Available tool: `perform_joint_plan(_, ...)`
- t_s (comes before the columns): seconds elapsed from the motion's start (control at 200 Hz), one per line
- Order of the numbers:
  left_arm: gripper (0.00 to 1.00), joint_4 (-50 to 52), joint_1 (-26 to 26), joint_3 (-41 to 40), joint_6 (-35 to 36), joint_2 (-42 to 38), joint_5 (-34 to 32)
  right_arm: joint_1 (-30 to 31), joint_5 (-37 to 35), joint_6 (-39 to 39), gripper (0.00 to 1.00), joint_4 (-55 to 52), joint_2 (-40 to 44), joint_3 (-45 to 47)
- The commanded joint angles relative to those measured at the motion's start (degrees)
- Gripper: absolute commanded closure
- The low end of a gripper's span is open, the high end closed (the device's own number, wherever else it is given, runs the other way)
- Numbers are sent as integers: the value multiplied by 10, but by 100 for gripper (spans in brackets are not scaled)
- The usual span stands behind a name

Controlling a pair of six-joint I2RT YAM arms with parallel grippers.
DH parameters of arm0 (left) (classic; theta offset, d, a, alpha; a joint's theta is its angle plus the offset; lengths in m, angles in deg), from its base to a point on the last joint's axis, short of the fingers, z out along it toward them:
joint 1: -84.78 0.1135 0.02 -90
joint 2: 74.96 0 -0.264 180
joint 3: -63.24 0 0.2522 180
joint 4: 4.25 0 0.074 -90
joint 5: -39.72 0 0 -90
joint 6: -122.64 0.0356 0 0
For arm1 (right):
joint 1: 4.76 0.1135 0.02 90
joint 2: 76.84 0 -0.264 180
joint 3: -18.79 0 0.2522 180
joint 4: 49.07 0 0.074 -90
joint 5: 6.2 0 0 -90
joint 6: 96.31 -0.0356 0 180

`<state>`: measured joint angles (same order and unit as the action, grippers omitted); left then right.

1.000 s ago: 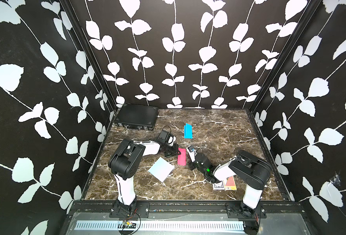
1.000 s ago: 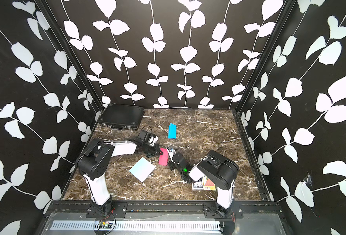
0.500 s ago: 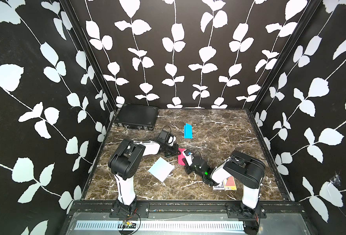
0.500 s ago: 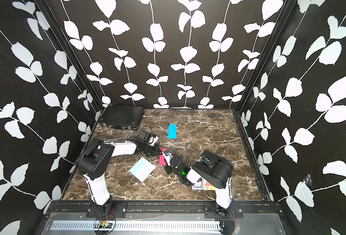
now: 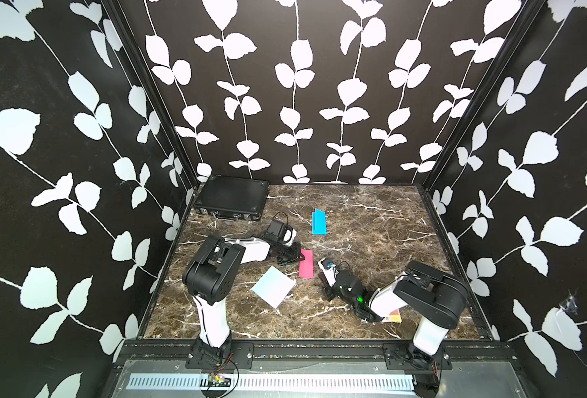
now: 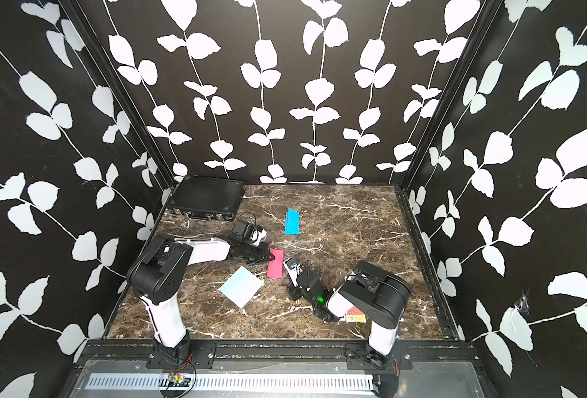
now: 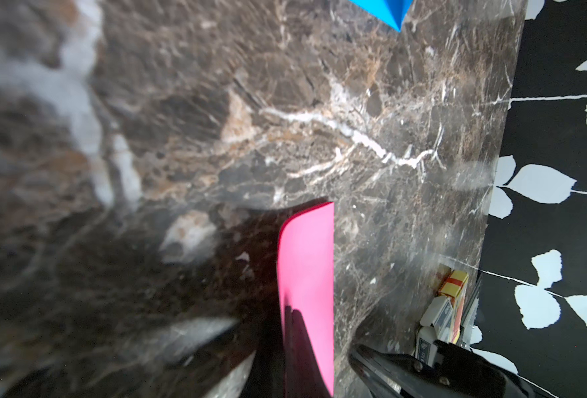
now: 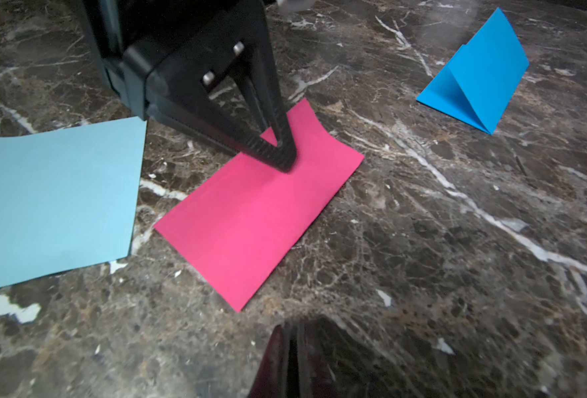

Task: Fold the square paper along the opposite sides
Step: Smooth out the paper at the center of the board.

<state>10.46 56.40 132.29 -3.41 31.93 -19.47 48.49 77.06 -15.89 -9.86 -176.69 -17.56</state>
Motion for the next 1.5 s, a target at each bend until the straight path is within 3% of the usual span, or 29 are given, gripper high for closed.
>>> perform_joint_plan(0.0,100,15,3,-15,26,-16,-5,1,35,42,89,-25,20,-22)
perform_joint_plan(0.42,100,9,3,-11,57,-8,24,-44,132,81,88,9,-68,-110)
perform_joint_plan(0.655,100,5,9,-4,53,2,22,-45,149,59,88,25,-109,-83)
perform_joint_plan(1.495,100,-1,52,-5,60,17,20,-10,116,37,87,0,-87,-22)
